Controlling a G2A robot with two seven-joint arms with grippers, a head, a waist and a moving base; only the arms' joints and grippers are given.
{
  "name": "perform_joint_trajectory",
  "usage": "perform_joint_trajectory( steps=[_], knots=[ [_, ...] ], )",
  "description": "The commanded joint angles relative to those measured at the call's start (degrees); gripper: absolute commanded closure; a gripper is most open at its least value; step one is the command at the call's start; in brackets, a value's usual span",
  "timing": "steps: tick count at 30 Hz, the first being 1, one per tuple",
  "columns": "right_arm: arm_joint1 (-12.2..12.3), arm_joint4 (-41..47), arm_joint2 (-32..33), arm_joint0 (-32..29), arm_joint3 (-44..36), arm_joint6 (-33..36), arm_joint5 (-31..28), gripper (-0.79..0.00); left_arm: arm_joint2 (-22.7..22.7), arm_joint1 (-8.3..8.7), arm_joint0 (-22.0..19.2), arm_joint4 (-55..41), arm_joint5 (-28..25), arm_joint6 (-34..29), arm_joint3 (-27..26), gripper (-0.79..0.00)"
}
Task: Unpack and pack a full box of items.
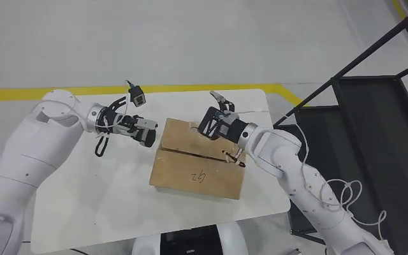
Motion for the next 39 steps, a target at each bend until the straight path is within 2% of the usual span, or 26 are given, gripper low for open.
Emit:
perform_joint_trajectory(
  steps=[1,6,11,17,19,22,28,32,35,39],
  knots=[
    [0.3,-1.0,1.4,0.2,0.0,0.3,-2.6,-0.785,1.0,-0.06,-0.3,-0.7,-0.2,0.0,0.8,-0.785],
    [0.9,-3.8,4.6,2.3,1.8,3.1,-6.7,-0.785,3.4,-0.27,-0.8,-2.4,-0.8,0.0,2.5,-0.785],
    [0.5,-1.9,1.9,3.1,3.2,2.2,-9.4,-0.785,5.0,-0.49,-1.1,-4.9,-1.2,0.0,3.4,-0.785],
    [-0.4,-1.3,-2.8,1.9,1.8,-2.6,-5.3,-0.785,6.1,-0.54,-1.9,-7.2,-2.1,0.0,4.2,-0.785],
    [-0.7,0.6,-3.4,1.2,2.2,-4.6,-2.0,-0.785,5.9,-0.41,-1.8,-8.4,-3.9,0.0,4.4,-0.785],
    [-1.1,2.1,-3.7,1.3,2.8,-5.7,-0.3,-0.785,7.1,-0.01,-2.7,-6.0,-3.2,0.0,3.6,-0.785],
    [-1.3,4.9,-2.9,1.7,4.0,-5.1,-0.6,-0.785,8.2,1.07,-3.4,-3.9,-5.1,0.0,5.3,-0.785],
    [-1.2,7.1,-2.9,1.8,5.3,-2.1,-4.4,-0.785,7.7,1.44,-3.7,-1.7,-5.8,0.1,3.0,-0.785],
    [-1.1,9.2,-3.7,3.0,6.0,1.2,-10.2,-0.785,7.7,1.44,-3.7,-1.7,-5.8,0.1,3.0,-0.785],
    [-1.1,9.7,-4.9,4.2,6.3,3.4,-13.3,-0.785,7.7,1.44,-3.7,-1.7,-5.8,0.1,3.0,-0.785]
  ],
)
